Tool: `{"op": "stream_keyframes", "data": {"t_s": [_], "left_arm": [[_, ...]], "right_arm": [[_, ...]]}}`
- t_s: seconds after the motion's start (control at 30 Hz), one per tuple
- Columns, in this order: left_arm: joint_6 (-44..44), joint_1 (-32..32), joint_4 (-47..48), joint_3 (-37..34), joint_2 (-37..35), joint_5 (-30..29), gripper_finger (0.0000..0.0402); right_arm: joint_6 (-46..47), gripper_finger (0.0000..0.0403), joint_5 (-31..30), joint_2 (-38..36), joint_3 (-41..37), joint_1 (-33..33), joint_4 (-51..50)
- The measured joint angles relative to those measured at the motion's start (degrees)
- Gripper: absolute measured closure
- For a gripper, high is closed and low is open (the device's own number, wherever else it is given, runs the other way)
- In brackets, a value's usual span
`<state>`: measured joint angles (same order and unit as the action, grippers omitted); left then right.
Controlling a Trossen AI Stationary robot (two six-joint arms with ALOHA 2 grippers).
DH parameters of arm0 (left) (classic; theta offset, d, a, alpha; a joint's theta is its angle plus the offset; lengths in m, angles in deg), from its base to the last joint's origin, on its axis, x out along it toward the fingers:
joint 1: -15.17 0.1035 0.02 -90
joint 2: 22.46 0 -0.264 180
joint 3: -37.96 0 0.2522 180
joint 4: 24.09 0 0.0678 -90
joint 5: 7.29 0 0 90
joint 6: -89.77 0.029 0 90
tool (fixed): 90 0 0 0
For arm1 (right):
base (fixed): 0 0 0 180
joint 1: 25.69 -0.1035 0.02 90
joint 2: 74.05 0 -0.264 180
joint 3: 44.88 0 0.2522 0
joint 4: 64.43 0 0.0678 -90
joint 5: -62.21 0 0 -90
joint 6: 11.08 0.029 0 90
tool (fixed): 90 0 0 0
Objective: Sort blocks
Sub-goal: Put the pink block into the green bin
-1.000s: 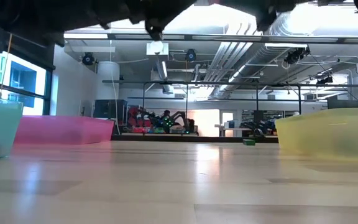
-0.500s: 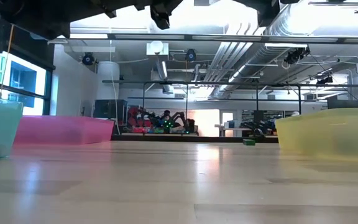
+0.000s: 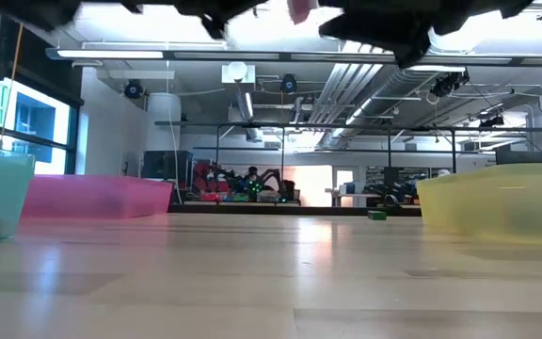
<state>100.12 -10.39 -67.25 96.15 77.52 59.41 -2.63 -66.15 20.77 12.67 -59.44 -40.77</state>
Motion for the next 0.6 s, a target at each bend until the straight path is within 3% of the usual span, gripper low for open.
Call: {"op": "stream_keyframes", "data": {"t_s": [0.17,0.3,0.43,0.6], "left_arm": [[-1.76,-5.10,25.42,2.93,-8.28,-16.87,0.0327],[-17.75,-9.45,56.22,6.74,-14.03,-26.78,0.0327],[-44.75,-14.71,85.07,8.84,-17.76,-26.03,0.0327],[-78.93,-22.45,107.98,8.82,-17.85,-11.36,0.0327]], "right_arm": [[5.30,0.0233,-0.02,0.00,-0.02,0.01,-4.63],[6.56,0.0233,-0.43,0.00,-0.04,0.01,-5.25],[6.56,0.0232,-0.62,0.00,-0.04,0.01,-5.50],[6.56,0.0231,-0.65,0.00,-0.04,0.01,-5.70]]}}
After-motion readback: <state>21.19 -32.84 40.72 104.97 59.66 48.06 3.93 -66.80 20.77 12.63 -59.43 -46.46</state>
